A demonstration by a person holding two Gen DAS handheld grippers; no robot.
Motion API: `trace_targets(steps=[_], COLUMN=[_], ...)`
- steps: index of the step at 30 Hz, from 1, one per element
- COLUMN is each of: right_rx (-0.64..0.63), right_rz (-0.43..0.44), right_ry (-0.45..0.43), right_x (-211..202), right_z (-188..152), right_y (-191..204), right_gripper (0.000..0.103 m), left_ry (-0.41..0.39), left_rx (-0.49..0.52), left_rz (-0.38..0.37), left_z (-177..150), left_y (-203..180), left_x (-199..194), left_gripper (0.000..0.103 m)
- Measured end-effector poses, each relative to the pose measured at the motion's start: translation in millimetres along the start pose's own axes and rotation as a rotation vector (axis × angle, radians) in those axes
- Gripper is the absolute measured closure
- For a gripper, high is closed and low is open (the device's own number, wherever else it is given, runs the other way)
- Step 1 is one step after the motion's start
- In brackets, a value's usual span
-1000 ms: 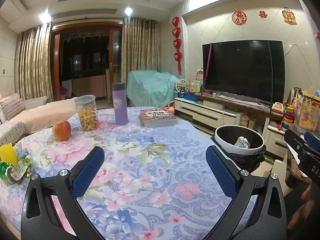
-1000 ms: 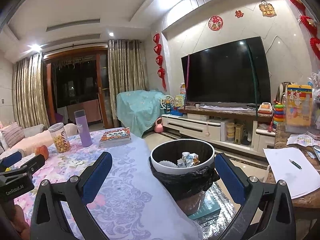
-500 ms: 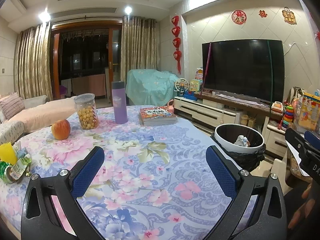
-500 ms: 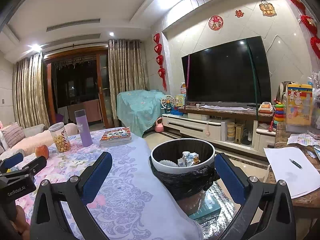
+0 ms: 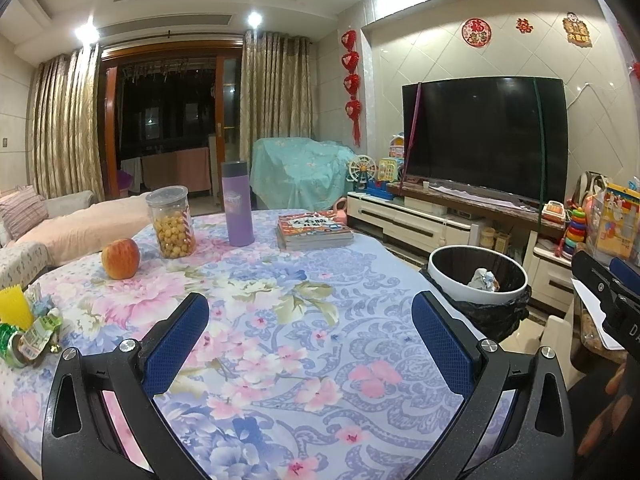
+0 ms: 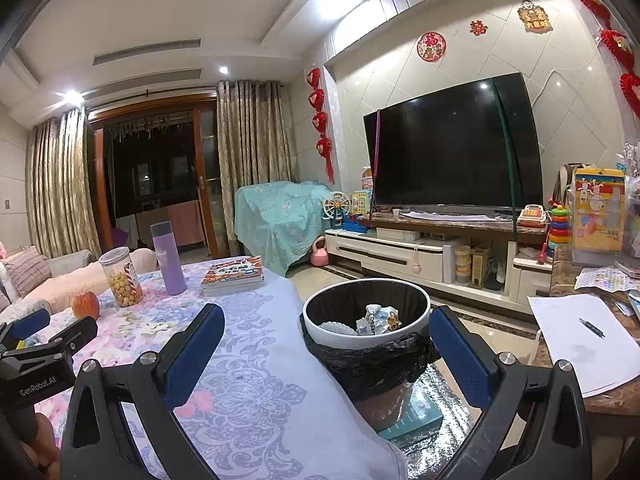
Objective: Collect trash
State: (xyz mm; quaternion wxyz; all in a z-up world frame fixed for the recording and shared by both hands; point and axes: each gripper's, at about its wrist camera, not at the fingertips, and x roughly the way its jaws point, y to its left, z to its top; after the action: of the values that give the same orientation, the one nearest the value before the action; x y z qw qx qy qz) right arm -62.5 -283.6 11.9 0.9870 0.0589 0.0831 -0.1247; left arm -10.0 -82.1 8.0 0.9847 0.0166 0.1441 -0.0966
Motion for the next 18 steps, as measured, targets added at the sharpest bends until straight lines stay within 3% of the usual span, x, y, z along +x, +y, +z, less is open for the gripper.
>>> trace_targets(steps=[18], right_rx=[0.001], right_rz=[0.004], right_ry=[-0.004], right_x=[-0.2], right_z=[0.8], right_y=[1.2], right_gripper=[0.0], left_ry=[0.003], left_rx=[-0.001], left_rz=[-0.007], left_z=[-1.6], left_y=[-0.8], left_x=[0.9], left_gripper=[0.0])
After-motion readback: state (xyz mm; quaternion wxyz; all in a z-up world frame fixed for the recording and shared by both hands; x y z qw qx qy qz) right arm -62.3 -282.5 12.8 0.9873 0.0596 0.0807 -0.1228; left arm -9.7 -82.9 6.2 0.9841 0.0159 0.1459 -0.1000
